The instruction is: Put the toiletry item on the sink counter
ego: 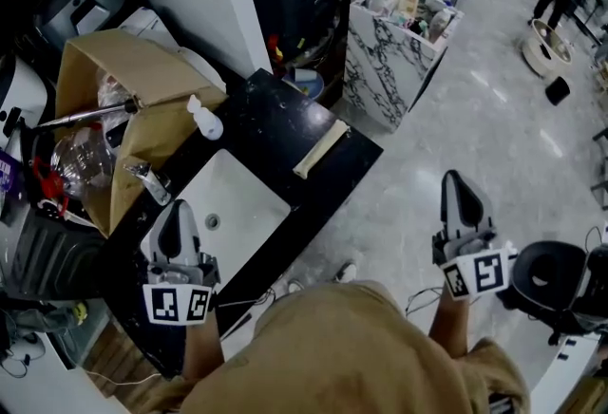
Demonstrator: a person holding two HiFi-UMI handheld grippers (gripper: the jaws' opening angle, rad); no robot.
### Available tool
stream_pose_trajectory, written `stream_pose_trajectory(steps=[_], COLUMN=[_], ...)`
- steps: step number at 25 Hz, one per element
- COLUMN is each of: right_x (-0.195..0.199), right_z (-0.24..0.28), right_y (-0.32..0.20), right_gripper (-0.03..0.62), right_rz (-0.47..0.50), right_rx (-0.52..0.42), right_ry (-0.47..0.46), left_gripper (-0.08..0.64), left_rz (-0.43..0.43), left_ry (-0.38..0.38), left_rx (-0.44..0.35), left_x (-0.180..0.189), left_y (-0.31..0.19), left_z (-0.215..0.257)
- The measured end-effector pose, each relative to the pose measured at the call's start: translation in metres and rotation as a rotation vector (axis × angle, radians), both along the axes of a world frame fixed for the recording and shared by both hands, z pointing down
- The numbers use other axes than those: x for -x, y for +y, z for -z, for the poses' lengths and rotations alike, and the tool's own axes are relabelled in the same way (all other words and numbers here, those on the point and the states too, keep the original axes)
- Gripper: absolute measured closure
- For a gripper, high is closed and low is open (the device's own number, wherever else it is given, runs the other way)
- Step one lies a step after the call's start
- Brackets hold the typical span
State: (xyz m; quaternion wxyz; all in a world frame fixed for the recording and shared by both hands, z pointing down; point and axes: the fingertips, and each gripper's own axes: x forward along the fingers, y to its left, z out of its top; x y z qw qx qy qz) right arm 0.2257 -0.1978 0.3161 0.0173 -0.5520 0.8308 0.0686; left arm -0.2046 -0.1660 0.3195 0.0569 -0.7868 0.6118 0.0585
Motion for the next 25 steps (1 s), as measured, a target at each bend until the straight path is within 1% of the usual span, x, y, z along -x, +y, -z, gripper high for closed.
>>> stream_pose_trajectory(steps=[3, 12, 25], right_x=[0.005, 0.029, 0.042], right_z=[0.001, 0.014, 0.012], right_y=[0.001, 0.005, 0.015], right_gripper=[0.589, 0.589, 0.589], right_rz=[0.016, 0.063, 0.055], right_rx=[0.000, -0.024, -0.012], right_ry=[-0.004, -0.016, -0.030], left_gripper=[0.557, 0.557, 0.557], left_rz=[-0.029, -0.101, -0.128], left_ry=[-0.019, 0.021, 0.040], left_rx=[-0.001, -0.034, -0.036], left_x=[-0.009, -0.031, -0.023], left_y=[0.001, -0.015, -0.008], left_z=[-0.002, 0.007, 0.008])
